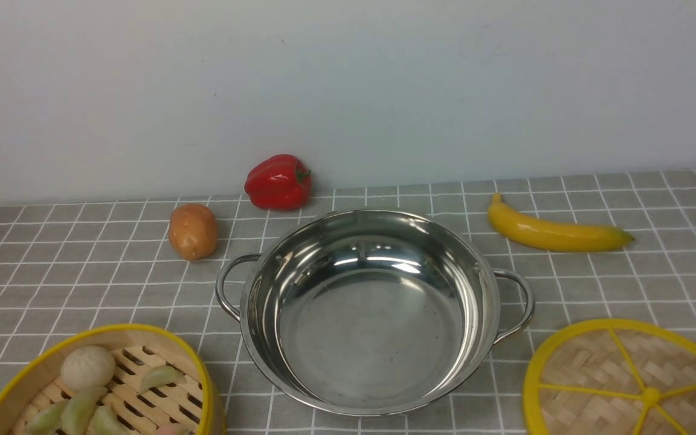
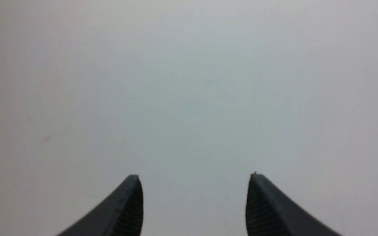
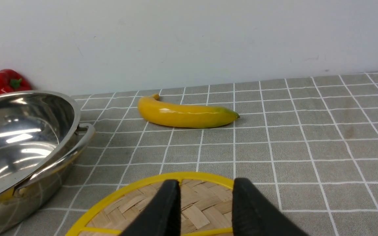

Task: Place the steamer in the pot on the grey tablecloth, and put the lid on the steamer.
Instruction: 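Grasp the rim of the steamer basket holding the buns with the left gripper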

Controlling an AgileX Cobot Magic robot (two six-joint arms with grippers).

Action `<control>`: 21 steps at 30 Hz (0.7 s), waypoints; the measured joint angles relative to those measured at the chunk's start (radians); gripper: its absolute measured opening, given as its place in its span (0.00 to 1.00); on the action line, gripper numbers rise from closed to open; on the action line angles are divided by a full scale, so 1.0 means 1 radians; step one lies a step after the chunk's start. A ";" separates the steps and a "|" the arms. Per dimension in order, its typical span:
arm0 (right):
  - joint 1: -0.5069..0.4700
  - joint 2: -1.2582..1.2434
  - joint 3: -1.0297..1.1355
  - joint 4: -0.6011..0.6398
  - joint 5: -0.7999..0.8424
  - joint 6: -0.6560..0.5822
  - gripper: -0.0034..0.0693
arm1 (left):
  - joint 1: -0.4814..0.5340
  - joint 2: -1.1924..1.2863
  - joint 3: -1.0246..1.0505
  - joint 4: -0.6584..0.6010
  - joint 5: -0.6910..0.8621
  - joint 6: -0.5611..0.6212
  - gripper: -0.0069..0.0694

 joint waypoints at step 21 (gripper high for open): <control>0.000 0.000 0.000 0.000 0.000 0.002 0.38 | 0.000 0.096 -0.093 0.717 0.202 -0.991 0.62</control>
